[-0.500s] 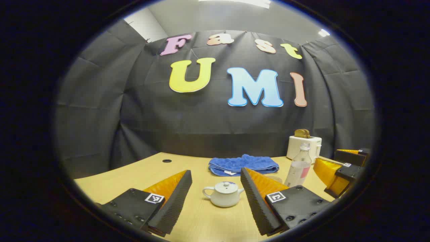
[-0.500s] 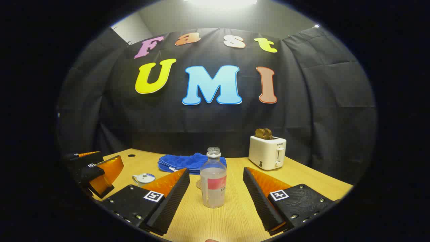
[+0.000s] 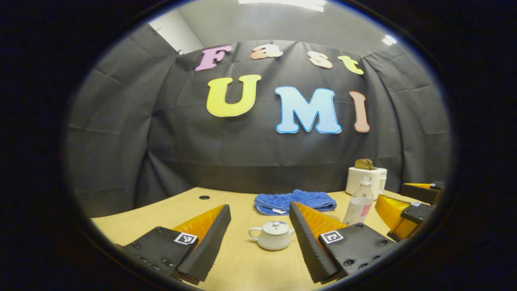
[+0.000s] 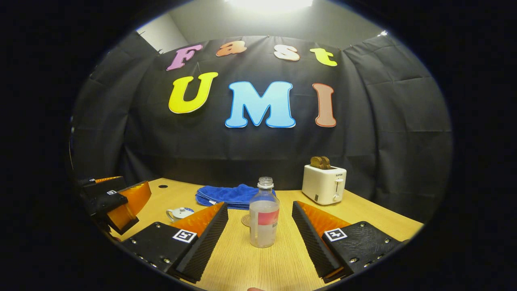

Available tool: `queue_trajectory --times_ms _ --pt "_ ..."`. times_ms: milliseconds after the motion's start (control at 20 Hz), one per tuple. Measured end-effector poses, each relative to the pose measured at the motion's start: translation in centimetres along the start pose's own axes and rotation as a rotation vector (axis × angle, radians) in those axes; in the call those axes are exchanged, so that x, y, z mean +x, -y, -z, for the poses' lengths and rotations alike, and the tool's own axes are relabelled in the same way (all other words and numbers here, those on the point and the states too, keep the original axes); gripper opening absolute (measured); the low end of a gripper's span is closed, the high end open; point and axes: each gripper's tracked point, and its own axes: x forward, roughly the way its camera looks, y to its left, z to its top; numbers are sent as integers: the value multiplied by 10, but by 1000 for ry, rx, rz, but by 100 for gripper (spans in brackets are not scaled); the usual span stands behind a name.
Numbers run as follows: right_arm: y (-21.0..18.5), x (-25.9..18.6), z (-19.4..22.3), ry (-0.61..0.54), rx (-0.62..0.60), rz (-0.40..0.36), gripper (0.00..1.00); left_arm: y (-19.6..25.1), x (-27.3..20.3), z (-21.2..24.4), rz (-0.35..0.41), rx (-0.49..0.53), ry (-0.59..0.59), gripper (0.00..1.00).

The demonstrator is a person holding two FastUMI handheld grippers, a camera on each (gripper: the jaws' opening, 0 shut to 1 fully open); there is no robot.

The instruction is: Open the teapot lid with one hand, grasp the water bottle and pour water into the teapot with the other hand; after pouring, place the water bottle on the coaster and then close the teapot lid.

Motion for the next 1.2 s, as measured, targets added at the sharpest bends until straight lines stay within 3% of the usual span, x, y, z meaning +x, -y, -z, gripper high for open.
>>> queue_trajectory --times_ms 700,1200 --pt "5 4 13 -26 23 4 99 3 7 11 13 -16 -26 95" --pt "10 11 23 -50 30 17 100 13 46 22 55 27 -44 94"
